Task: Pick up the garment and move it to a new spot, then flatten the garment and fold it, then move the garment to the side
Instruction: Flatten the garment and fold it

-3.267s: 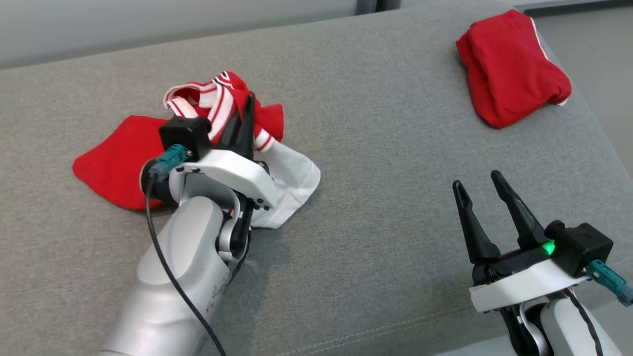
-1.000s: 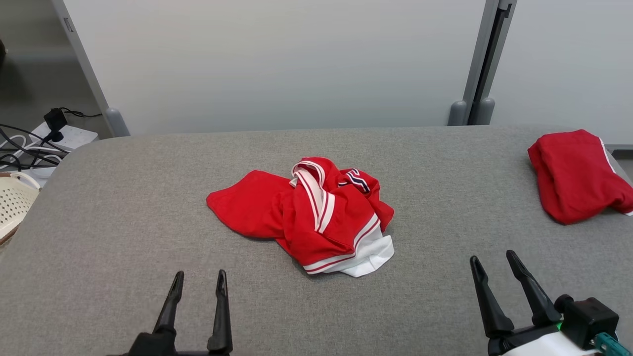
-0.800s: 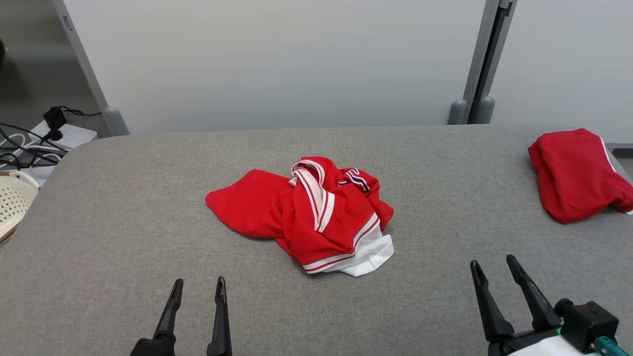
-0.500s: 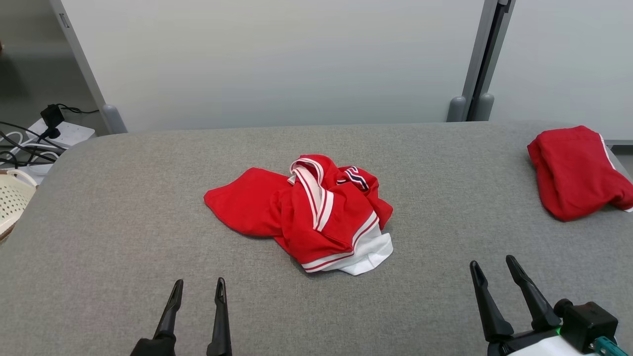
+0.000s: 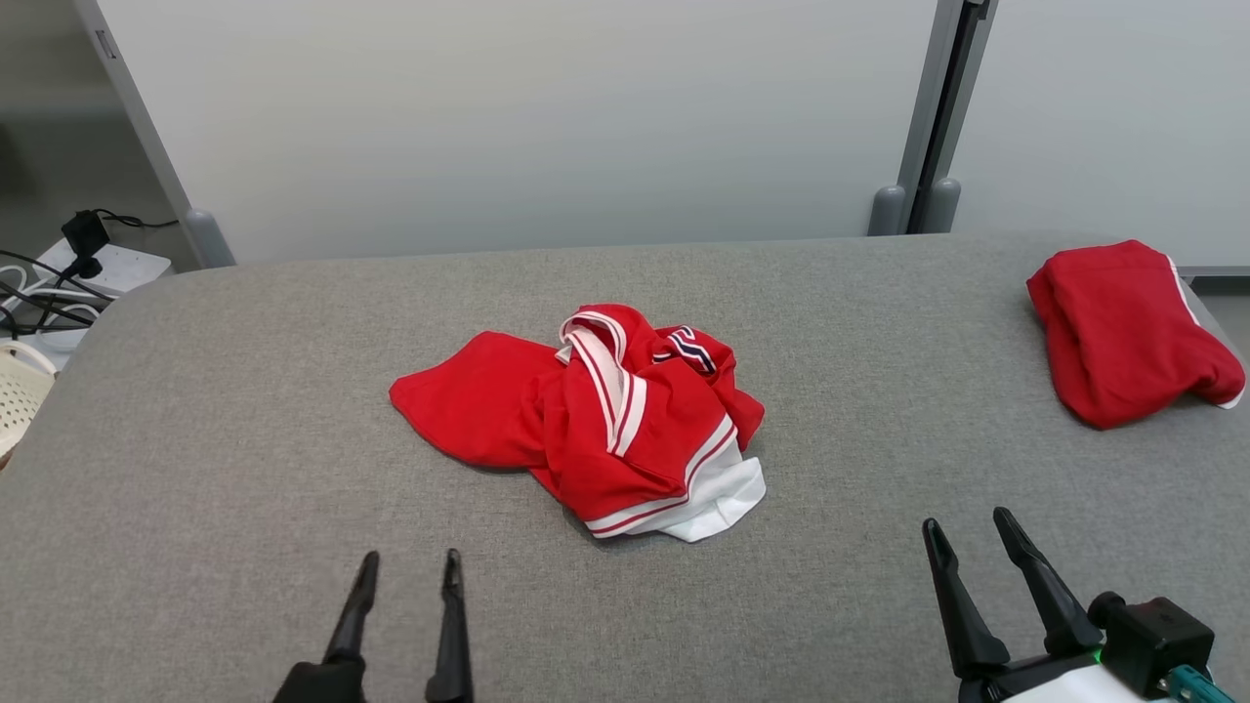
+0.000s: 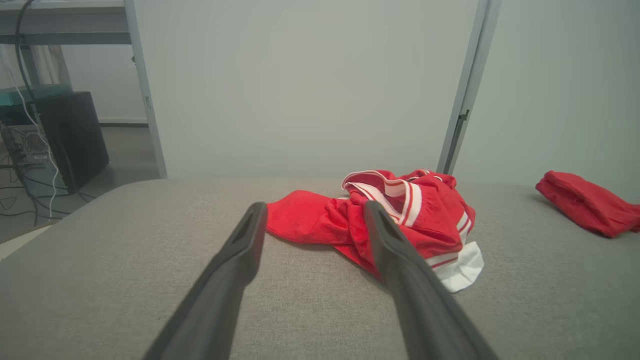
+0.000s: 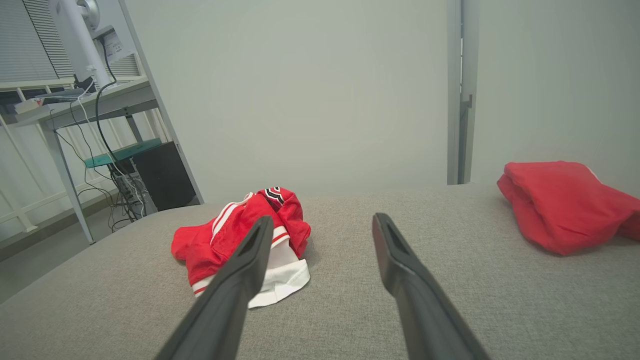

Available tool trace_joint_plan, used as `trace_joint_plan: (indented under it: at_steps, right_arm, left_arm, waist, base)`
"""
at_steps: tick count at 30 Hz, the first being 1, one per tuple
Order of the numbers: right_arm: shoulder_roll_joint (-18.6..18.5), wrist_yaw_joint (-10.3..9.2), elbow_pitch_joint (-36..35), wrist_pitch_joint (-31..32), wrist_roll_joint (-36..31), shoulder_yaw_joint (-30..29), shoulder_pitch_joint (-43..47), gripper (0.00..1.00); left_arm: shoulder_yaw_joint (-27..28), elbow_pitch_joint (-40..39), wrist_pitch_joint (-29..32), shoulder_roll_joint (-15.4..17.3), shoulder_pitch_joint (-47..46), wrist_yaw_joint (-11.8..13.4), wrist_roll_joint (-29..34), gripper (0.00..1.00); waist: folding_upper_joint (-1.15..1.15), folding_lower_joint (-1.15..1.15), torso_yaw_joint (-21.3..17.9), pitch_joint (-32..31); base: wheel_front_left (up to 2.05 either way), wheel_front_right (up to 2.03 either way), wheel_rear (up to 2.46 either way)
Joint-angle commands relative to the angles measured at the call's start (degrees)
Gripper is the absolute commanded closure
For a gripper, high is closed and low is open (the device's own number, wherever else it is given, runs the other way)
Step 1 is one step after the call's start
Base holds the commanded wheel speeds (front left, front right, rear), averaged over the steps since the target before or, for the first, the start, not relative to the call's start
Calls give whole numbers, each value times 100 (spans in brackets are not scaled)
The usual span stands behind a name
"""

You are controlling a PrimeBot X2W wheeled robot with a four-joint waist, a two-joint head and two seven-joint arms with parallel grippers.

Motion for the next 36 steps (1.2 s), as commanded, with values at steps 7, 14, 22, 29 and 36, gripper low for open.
trace_joint_plan:
  at_steps: [7,14,22,29,36]
  right_arm:
    - [-90,0,-200,-35,53,191,-303,0]
    - [-148,0,-184,-35,80,366,-538,0]
    - [-180,0,-194,-35,108,483,-808,0]
    - [-204,0,-191,-35,153,593,-1080,0]
    - [-231,0,-174,-35,165,670,-1251,0]
  left_arm:
    - [-824,299,-50,-13,-1156,-195,-349,0]
    - [-1889,1250,-50,-13,-2118,-199,-750,0]
    - [-2561,2323,-50,-14,-3085,-51,-1195,0]
    - [-2904,3477,-50,-14,-3785,222,-1721,0]
    - [-3140,4137,-50,-14,-4353,490,-1960,84]
  waist:
    - [0,0,-90,233]
    - [0,0,-389,568]
    - [0,0,-738,1009]
    - [0,0,-1007,1343]
    - [0,0,-1069,1509]
  base:
    - [0,0,0]
    - [0,0,0]
    - [0,0,0]
    - [0,0,0]
    - [0,0,0]
